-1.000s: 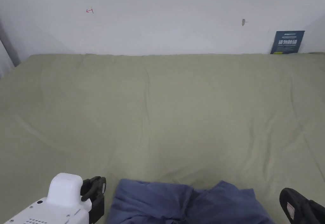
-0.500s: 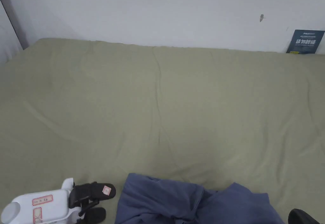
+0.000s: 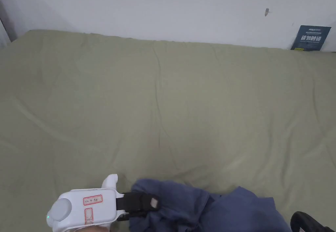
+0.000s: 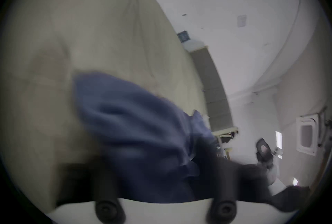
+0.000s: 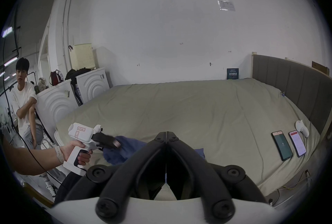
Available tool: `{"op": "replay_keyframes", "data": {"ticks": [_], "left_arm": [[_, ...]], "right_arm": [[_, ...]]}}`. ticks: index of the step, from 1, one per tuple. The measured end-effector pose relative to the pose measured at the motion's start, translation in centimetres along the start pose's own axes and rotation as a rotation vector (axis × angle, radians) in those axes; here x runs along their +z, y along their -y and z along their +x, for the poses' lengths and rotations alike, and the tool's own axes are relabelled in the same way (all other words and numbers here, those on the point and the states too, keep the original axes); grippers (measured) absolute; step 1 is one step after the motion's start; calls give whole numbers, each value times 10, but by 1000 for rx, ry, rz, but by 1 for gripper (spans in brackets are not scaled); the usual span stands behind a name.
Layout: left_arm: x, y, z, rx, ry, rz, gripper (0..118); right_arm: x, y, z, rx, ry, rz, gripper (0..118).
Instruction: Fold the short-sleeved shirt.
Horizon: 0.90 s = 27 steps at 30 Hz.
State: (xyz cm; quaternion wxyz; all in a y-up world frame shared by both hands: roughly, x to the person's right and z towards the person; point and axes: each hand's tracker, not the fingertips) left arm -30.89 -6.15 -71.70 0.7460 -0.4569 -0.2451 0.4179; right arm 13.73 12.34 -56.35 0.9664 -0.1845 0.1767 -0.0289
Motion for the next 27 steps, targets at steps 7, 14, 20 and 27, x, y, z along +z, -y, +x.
{"op": "replay_keyframes", "data": {"ticks": [7,14,20,27], "left_arm": [[30,11,13,14,-51,143,15],[120,-4,29,-139,-442,249,15],[65,30,131,-401,-687,204,15],[-89,84,190,-644,-752,216,14]], "right_arm": [[5,1,2,-3,4,8,1],[15,4,13,-13,22,24,1],[19,12,13,-32,6,21,1],[34,17,12,-34,5,50,1]]}}
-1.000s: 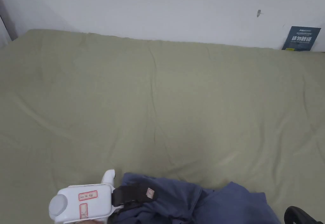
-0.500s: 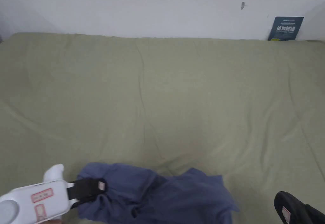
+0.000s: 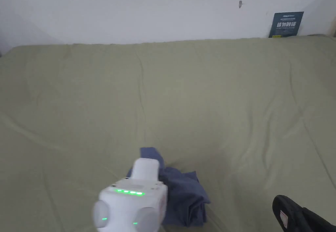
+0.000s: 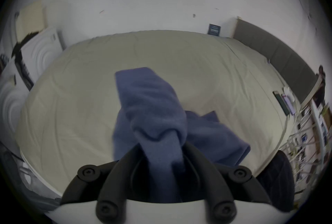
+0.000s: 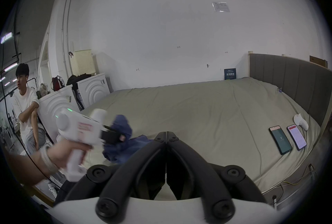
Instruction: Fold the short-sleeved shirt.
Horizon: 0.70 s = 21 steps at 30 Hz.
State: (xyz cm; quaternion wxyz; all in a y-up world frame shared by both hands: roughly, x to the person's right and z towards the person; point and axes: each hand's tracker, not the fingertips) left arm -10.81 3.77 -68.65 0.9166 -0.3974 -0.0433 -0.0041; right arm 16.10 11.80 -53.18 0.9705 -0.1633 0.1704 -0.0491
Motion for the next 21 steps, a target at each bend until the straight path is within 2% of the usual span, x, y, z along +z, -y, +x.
{"op": "replay_keyframes", "data": {"ticks": [3,4,5,6,7,8,9,10,12,15,16,17,18,19,20,21], "left_arm": [[-38,10,15,-68,-44,-74,14],[-41,13,13,-82,-55,-81,18],[-36,13,9,-59,-36,-65,28],[-24,10,1,-19,21,-58,53],[-11,7,-9,30,91,-49,96],[7,3,-18,63,162,-26,118],[33,-3,-27,60,214,148,118],[50,1,-40,95,259,110,118],[78,-1,-61,58,323,195,118],[87,5,-97,85,195,263,118],[75,5,-107,144,197,268,117],[67,7,-119,225,229,267,106],[56,10,-130,344,316,262,75],[40,13,-131,454,410,247,13],[25,16,-125,519,435,243,7],[11,20,-114,500,374,269,7]], "right_arm": [[11,-1,4,-3,2,14,1],[14,-1,5,-4,2,18,1],[15,0,6,2,6,20,1],[16,1,6,17,14,20,1],[16,2,7,24,18,20,1],[16,2,8,26,18,18,1],[14,2,10,24,16,14,1],[13,3,11,21,13,11,1],[10,5,12,16,13,5,1],[4,7,14,2,12,-11,1],[3,7,14,-6,12,-16,1],[3,9,15,-13,10,-21,1],[2,9,14,-18,10,-24,1],[2,10,14,-19,10,-28,1],[2,10,14,-18,11,-32,1],[3,11,13,-14,14,-37,1]]}}
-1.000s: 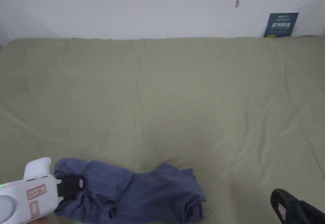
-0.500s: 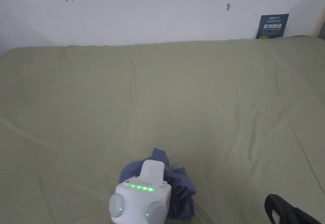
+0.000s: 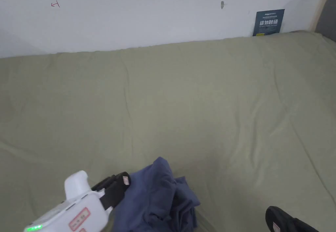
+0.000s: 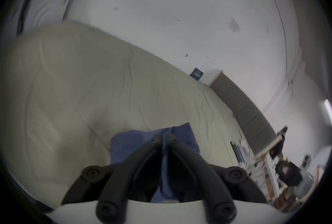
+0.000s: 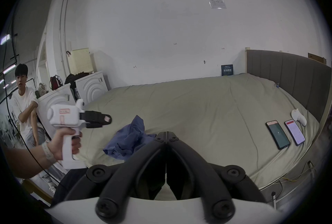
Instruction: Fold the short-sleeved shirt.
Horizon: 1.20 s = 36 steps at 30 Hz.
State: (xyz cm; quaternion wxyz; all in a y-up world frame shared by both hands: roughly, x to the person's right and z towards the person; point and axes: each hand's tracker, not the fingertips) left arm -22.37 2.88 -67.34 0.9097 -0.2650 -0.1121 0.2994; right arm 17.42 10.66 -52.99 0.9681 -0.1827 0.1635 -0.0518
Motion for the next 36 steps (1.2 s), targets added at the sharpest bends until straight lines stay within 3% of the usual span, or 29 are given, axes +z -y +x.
{"op": "replay_keyframes", "data": {"ticks": [5,8,11,14,18,20,21,22,23,25,27,28,32,34,35,36], "left_arm": [[-72,66,39,-37,142,-128,7],[-103,99,55,-127,39,-273,7],[-80,88,54,-113,80,-240,7],[-23,52,55,-170,137,-135,7],[32,4,15,-197,21,-99,10],[47,-11,-13,-165,-18,-81,29],[52,-15,-27,-142,-25,-84,54],[53,-19,-41,-93,-38,-117,97],[50,-19,-56,-42,-28,-150,114],[46,-17,-82,84,76,-191,115],[30,-7,-101,200,170,-266,115],[19,0,-107,257,223,-284,115],[-28,27,-111,329,278,-392,115],[-41,31,-105,333,414,-312,115],[-49,32,-99,357,409,-328,112],[-58,32,-93,379,372,-372,97]], "right_arm": [[2,-2,0,-2,29,-11,1],[-3,-7,0,-6,35,-24,1],[-21,-12,-5,-22,-9,-66,1],[-71,-13,-16,-59,-138,-177,1],[-170,20,-24,-283,-383,-292,1],[-215,42,-20,-386,-474,-349,1],[-234,52,-17,-442,-500,-401,1],[-249,61,-15,-456,-470,-453,1],[-257,68,-13,-435,-417,-501,1],[-267,83,-3,-398,-300,-580,1],[-264,85,13,-520,-374,-526,1],[-261,83,16,-531,-339,-543,1],[-260,78,11,-459,-342,-542,1],[-259,77,11,-435,-358,-532,1],[-258,77,13,-436,-362,-529,1],[-257,80,14,-444,-372,-524,1]]}}
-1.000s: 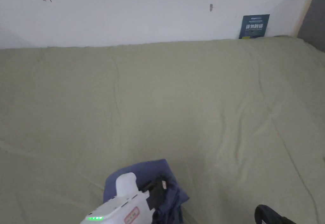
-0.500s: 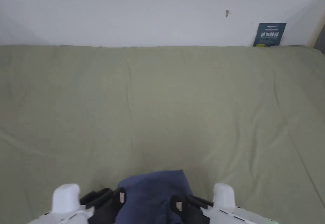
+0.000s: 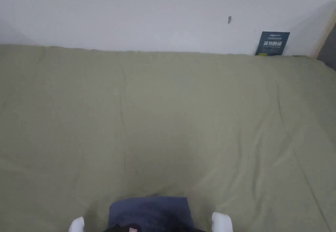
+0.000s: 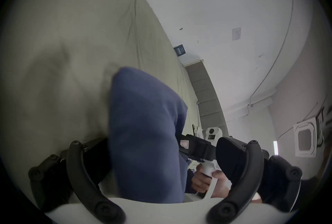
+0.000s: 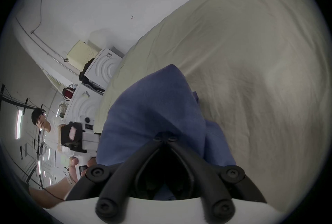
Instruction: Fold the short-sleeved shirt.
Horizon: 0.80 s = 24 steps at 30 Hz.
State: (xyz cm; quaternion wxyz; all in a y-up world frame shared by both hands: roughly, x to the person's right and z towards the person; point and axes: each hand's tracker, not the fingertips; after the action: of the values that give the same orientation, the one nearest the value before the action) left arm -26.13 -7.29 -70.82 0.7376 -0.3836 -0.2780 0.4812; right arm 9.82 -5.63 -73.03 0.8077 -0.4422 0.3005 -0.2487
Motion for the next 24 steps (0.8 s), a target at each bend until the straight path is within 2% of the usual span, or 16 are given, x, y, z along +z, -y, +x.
{"op": "replay_keyframes", "data": {"ticks": [1,2,3,4,5,6,10,13,16,20,22,24], "left_arm": [[-7,0,6,-8,-21,-11,47],[-14,1,14,-38,-82,-36,27],[-20,4,22,-142,-325,-30,27],[-18,4,19,-196,-402,-53,27],[-14,2,18,-126,-274,-34,27],[-8,-1,20,-76,-252,-26,27],[17,-6,35,-152,-285,-35,27],[59,-22,32,-215,-398,-2,27],[118,-50,13,-204,-465,41,27],[196,-90,-6,-250,-578,17,27],[231,-112,-18,-245,-664,20,27],[256,-131,-37,-180,-640,-17,27]], "right_arm": [[2,0,1,-9,-18,0,1],[5,1,0,-11,-21,3,1],[10,1,-2,-6,-18,8,1],[15,2,-4,8,-29,14,1],[22,4,-8,27,-30,20,1],[30,5,-12,55,-17,33,1],[63,8,-25,97,-26,60,1],[83,11,-32,125,-29,86,1],[95,16,-40,150,-19,98,1],[101,23,-48,161,-6,84,1],[103,27,-54,169,12,79,1],[103,31,-57,172,15,80,1]]}}
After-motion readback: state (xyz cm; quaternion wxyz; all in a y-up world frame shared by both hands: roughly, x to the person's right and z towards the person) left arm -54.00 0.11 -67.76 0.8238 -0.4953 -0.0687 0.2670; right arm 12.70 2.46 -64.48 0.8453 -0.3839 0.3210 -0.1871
